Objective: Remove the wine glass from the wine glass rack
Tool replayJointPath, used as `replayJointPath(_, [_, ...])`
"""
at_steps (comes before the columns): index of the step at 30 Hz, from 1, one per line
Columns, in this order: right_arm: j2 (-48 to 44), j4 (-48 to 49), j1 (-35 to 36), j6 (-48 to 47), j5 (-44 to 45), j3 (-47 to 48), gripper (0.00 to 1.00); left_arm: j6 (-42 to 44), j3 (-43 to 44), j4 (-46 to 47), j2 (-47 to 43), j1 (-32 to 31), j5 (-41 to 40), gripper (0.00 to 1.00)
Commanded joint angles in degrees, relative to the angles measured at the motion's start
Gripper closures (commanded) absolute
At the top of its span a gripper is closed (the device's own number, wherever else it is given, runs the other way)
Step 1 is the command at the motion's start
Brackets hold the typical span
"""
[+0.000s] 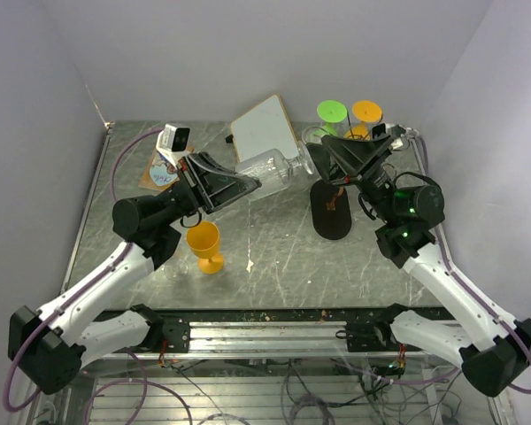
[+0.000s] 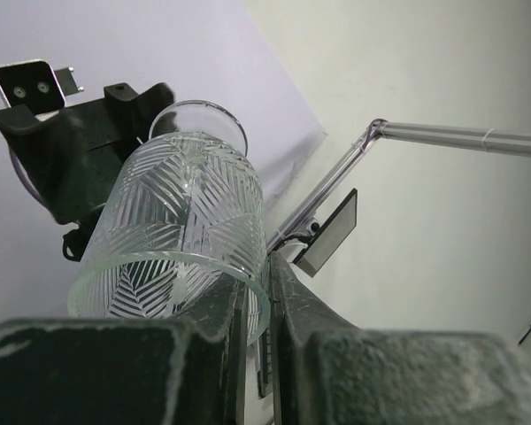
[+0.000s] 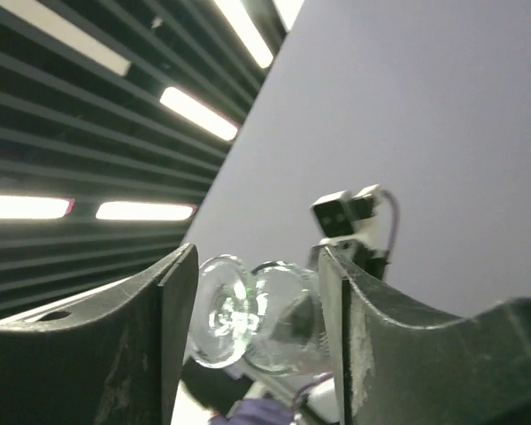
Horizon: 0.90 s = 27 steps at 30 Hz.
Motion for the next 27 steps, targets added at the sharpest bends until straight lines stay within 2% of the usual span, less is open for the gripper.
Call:
replayJointPath(1, [-4.73, -12.33, -0.03, -13.17, 7.56, -0.42, 0.41, 5.37, 0.42, -6.59, -4.81, -0.71, -2.03, 0.93])
replayJointPath(7, [-11.08, -29.01, -0.04, -26.89, 18.92, 2.86, 0.32, 13.89, 0.46, -27.67, -10.29, -0.95, -5.61, 0.93])
replayJointPath(14, [-17.56, -37.29, -0.04, -39.47, 29.96, 7.99, 0.26, 23.86, 6.09, -57.06, -9.13, -2.76, -11.46, 0.93])
replayJointPath(22, [-23.08, -40.33, -0.04, -46.77, 40.78, 7.94, 0.24, 31.28, 12.58, -76.93, -0.70, -7.59, -17.27, 0.93])
replayJointPath(27, [-24.45, -41.38, -0.04, -48.32, 42.47, 8.46, 0.24, 38.64, 21.54, -97.59, 9.60, -10.70, -26.34, 0.93])
